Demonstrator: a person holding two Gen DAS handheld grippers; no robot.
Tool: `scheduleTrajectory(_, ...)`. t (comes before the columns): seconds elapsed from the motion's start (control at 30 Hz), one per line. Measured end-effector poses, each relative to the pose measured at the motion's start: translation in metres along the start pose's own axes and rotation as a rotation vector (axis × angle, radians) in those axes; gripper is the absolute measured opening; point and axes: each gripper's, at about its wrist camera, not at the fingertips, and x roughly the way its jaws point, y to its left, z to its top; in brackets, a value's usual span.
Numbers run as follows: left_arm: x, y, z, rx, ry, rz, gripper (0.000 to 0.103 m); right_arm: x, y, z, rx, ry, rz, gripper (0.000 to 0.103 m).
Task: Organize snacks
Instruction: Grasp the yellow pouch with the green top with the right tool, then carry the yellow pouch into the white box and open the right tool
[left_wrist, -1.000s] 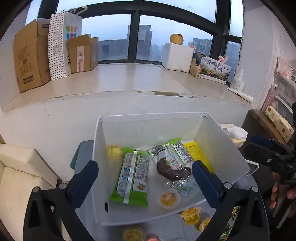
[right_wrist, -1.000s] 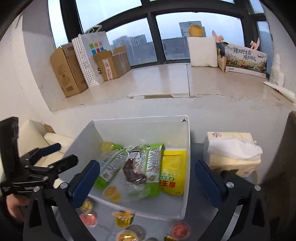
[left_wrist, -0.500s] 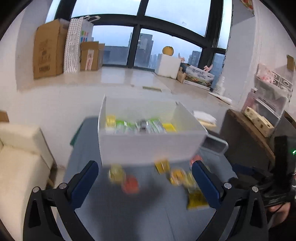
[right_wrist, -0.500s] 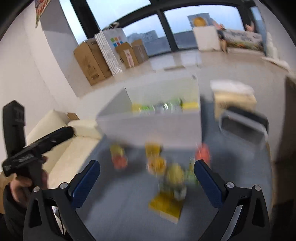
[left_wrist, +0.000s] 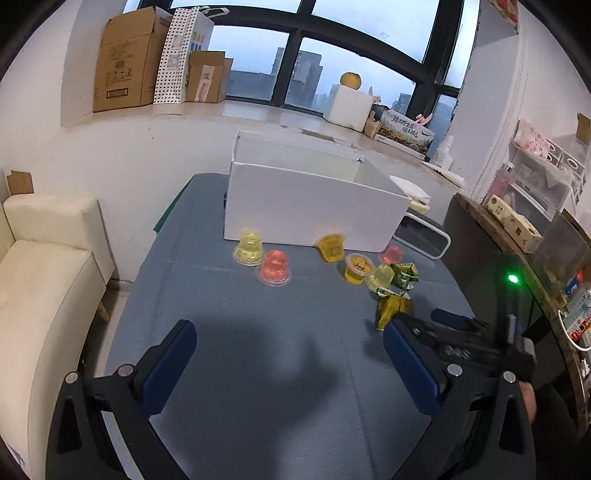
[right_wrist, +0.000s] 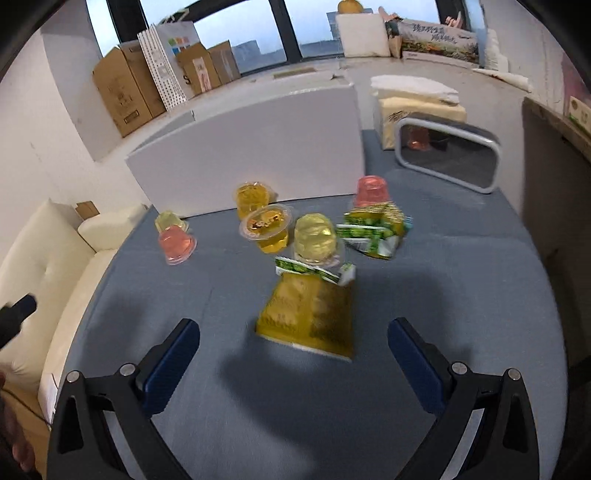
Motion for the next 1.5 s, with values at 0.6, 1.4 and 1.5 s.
scheduleTrajectory(0.6, 0.08, 0.0, 0.022, 0.048, 0.123, 0.015, 0.102, -0.006, -0.001, -0.001, -0.025, -0.018, -0.005, 0.052)
scheduleTrajectory(1.4, 0.116, -0.006, 0.043, 0.087, 0.068, -0.008, 0.039, -0.06, -0.008, -0.013, -0.005, -0.105, 0.087, 0.052)
scheduleTrajectory(1.5, 0.083, -0.021, 0.046, 0.119, 0.013, -0.04, 0.039, -0.061, -0.005, -0.011, -0.01, -0.112, 0.093, 0.052)
